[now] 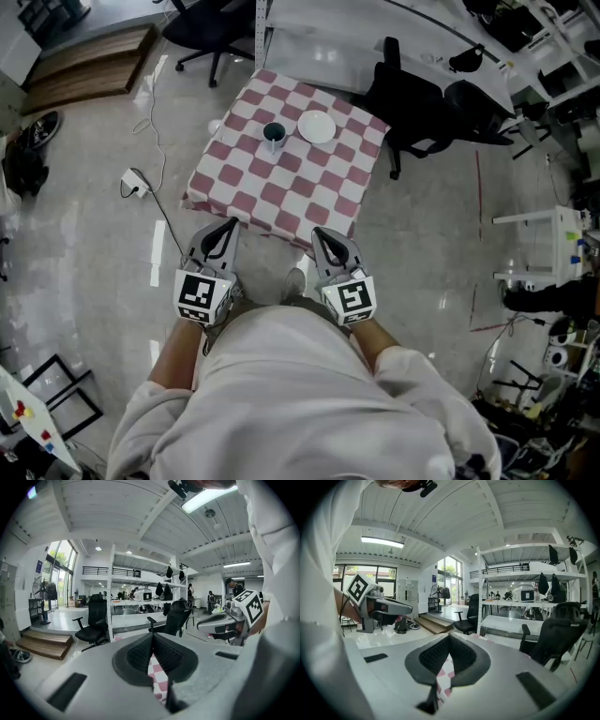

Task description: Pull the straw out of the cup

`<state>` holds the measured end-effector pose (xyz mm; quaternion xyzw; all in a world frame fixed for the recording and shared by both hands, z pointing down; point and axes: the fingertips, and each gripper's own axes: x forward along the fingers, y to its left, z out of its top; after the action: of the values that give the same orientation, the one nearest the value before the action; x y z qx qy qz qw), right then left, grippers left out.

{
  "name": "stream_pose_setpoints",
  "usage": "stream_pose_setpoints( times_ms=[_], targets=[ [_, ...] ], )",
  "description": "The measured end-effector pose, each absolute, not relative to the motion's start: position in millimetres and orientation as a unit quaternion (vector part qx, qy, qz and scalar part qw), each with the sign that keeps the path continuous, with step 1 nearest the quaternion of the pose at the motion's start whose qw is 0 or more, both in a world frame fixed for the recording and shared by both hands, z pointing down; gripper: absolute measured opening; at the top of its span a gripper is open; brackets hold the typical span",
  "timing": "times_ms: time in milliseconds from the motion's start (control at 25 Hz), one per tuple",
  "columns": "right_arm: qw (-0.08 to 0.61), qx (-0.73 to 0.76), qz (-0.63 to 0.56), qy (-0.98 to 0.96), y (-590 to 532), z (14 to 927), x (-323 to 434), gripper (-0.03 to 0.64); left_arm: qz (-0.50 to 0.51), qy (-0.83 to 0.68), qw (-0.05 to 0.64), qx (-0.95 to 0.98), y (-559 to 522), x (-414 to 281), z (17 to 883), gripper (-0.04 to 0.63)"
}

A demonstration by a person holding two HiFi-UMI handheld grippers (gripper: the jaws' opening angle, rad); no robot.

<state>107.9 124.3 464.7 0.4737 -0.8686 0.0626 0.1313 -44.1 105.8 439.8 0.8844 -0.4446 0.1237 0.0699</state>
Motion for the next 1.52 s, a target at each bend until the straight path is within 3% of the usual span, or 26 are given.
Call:
stream_pose_setpoints(
  times_ms=[1000, 1520],
  targets=[
    [0.127, 0.422, 0.05, -0.896, 98, 470, 134, 0.003, 0.125, -0.495, 0.075, 0.857, 98, -24, 450, 0.005],
    [0.144, 0.482, 0.058, -0.863, 38, 475, 85, 0.003, 0.117, -0.433, 0.076, 0.89, 14, -73, 454, 0.005]
  ],
)
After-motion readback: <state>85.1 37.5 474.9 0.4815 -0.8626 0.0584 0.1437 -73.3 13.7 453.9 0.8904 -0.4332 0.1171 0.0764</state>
